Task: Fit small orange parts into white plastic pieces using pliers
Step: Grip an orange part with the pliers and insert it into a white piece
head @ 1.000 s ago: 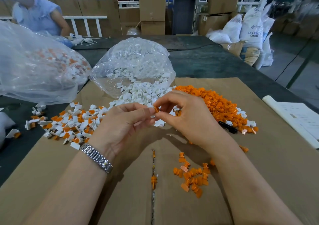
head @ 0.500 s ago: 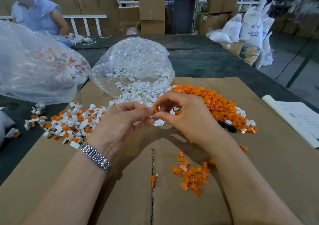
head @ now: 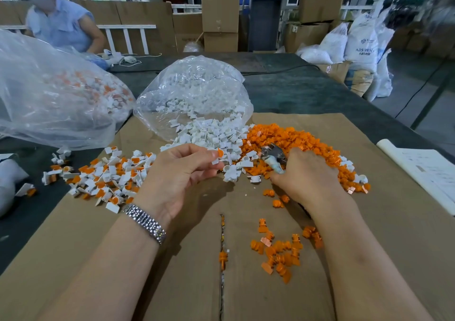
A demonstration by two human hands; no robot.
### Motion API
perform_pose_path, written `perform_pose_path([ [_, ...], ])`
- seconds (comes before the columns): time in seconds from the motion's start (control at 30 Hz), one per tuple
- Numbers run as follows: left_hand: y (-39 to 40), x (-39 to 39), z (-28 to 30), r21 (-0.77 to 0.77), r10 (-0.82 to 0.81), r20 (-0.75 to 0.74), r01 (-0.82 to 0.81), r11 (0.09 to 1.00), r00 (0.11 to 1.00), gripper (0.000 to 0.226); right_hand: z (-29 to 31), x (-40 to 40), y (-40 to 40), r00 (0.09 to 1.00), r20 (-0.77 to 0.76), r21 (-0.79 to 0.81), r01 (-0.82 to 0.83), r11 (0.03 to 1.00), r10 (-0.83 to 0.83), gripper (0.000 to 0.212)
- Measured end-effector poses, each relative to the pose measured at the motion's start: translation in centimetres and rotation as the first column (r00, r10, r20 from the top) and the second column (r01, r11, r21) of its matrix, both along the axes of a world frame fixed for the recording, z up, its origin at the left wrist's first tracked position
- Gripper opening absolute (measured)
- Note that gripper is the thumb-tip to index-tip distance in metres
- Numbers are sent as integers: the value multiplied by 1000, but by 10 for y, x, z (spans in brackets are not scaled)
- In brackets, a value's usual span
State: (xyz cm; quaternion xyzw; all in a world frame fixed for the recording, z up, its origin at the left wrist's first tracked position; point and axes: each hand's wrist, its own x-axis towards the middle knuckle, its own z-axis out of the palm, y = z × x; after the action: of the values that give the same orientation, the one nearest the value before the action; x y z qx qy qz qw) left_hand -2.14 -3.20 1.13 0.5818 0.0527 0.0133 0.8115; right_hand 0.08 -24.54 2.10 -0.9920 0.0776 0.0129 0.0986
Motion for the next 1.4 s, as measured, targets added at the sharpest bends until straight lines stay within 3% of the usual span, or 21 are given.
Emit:
perform_pose_path([
  [0.13, 0, -1, 1, 10, 25, 5, -25, 1000, 1000, 20, -2, 2, -1, 999, 43, 41, -1, 999, 0, 42],
  [0.27, 1, -1, 3, -40, 43, -11, -44, 998, 999, 24, 3, 2, -4, 981, 182, 208, -104, 973, 66, 30],
  [0.4, 1, -1, 4, -135, 42, -4, -42, 990, 999, 20, 21, -7, -8, 941, 282, 446, -303, 842, 189, 24],
  [0.5, 0, 0, 5, -150, 27, 22, -23, 988, 999, 10, 29, -17, -3, 903, 202, 521, -428, 739, 380, 24],
  [0.73, -1, -1, 6, -85, 36, 46, -32, 996, 998, 11, 27, -26, 10, 822, 176, 434, -559, 707, 542, 41],
  [0.93, -5, -2, 5, 5, 86, 55, -87, 996, 995, 3, 23, -25, 12, 811, 196, 390, -580, 715, 551, 41],
  [1.13, -6, -3, 4, 32, 100, 69, -102, 994, 993, 16, 13, -23, 22, 824, 218, 367, -565, 739, 522, 38],
  [1.4, -1, -3, 1, 61, 97, 68, -101, 993, 993, 12, 10, -20, 26, 822, 264, 310, -568, 762, 505, 43],
])
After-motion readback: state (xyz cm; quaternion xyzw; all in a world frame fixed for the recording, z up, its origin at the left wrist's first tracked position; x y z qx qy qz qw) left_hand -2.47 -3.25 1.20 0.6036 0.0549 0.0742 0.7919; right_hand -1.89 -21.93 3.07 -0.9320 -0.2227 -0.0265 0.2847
